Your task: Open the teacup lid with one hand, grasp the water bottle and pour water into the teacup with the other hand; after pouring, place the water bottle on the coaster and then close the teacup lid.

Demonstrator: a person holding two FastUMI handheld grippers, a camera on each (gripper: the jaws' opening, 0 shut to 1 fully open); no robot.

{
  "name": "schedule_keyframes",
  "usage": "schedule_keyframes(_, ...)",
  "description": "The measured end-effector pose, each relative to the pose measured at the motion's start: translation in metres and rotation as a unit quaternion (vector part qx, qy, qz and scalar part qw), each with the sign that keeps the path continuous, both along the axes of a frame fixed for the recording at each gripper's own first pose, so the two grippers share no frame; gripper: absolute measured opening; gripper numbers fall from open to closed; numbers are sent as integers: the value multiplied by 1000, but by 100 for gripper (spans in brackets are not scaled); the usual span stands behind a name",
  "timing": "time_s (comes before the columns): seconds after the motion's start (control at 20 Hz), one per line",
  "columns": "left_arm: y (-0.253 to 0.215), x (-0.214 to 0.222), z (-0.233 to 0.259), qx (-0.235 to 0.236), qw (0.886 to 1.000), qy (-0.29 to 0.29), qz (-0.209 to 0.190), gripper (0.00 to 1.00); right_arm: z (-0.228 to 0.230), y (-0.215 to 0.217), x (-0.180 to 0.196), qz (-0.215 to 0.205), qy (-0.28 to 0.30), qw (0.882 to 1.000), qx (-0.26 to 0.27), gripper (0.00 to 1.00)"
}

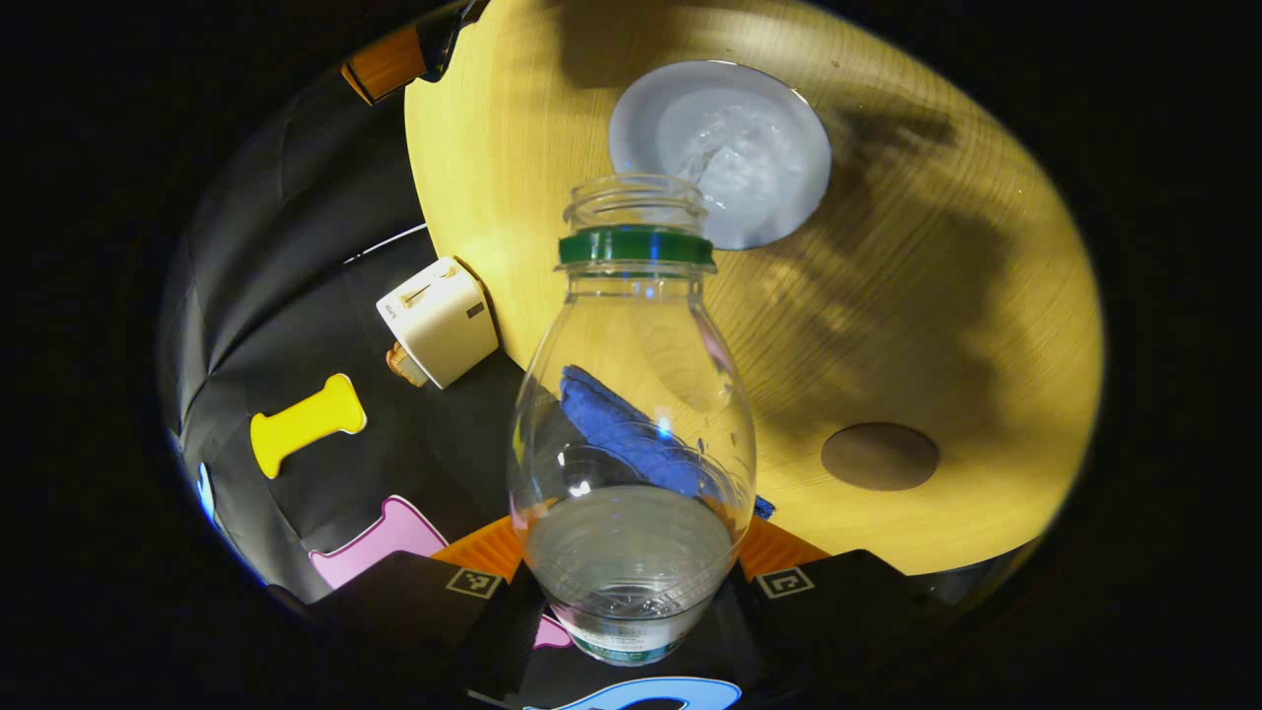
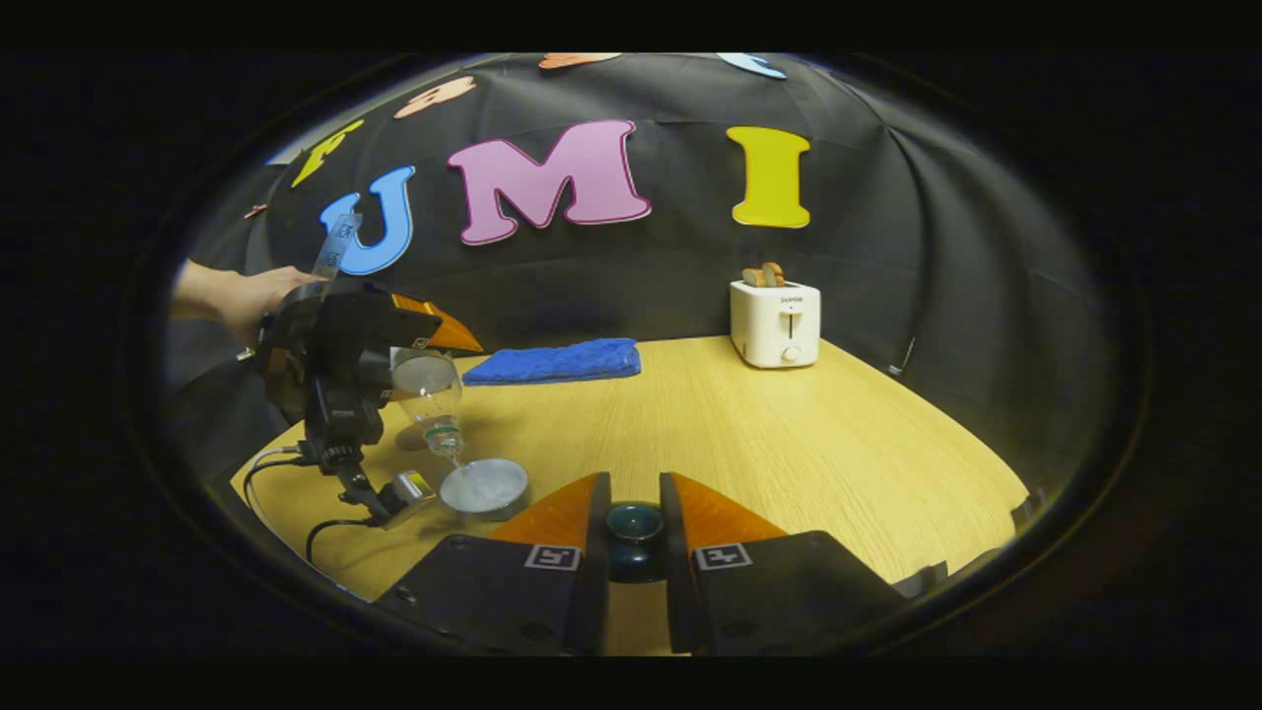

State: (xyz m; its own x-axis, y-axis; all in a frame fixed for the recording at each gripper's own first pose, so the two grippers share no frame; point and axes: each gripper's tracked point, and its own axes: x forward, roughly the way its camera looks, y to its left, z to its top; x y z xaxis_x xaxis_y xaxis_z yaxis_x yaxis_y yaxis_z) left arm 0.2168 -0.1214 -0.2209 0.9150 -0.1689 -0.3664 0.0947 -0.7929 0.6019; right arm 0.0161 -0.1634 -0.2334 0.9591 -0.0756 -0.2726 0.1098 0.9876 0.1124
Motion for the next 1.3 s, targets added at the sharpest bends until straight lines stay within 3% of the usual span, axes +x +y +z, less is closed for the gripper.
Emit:
schedule_keyframes(0.1,0,2,2,5,1000,-4,-1,78,3,0,-3,2,-1,1000,3,32)
schedule_keyframes(0.15,0,4,4,7,1000,-4,-1,78,6,1,-4,2,-4,1000,5,27)
schedule_keyframes(0.35,0,2,4,34,999,-12,2,78,10,3,-5,4,-8,1000,9,27)
schedule_keyframes(0.45,-2,5,9,42,999,-15,-2,78,12,6,-5,6,-10,1000,12,27)
schedule_keyframes(0.5,-2,6,9,43,999,-16,-6,78,12,7,-6,7,-10,1000,11,32)
schedule_keyframes(0.55,-3,7,9,47,999,-16,-10,78,12,8,-5,8,-10,1000,11,22)
schedule_keyframes(0.6,-4,6,9,56,998,-17,-13,78,12,8,-4,9,-9,1000,13,32)
schedule_keyframes(0.65,-7,4,10,69,997,-20,-16,78,11,9,-3,10,-9,1000,15,27)
schedule_keyframes(0.8,-10,5,16,97,995,-26,-16,78,9,12,-4,9,-8,1000,19,27)
schedule_keyframes(0.85,-11,6,13,103,994,-27,-15,78,10,13,-5,9,-8,1000,21,32)
schedule_keyframes(0.95,-10,4,10,115,993,-30,-9,78,11,14,-6,9,-10,1000,22,27)
schedule_keyframes(1.05,-6,6,8,120,992,-28,0,78,10,14,-9,10,-7,1000,18,22)
schedule_keyframes(1.1,-5,6,6,119,993,-26,5,78,7,14,-11,10,-3,1000,18,27)
schedule_keyframes(1.3,1,4,-5,97,995,-13,9,79,7,11,-15,9,3,1000,12,22)
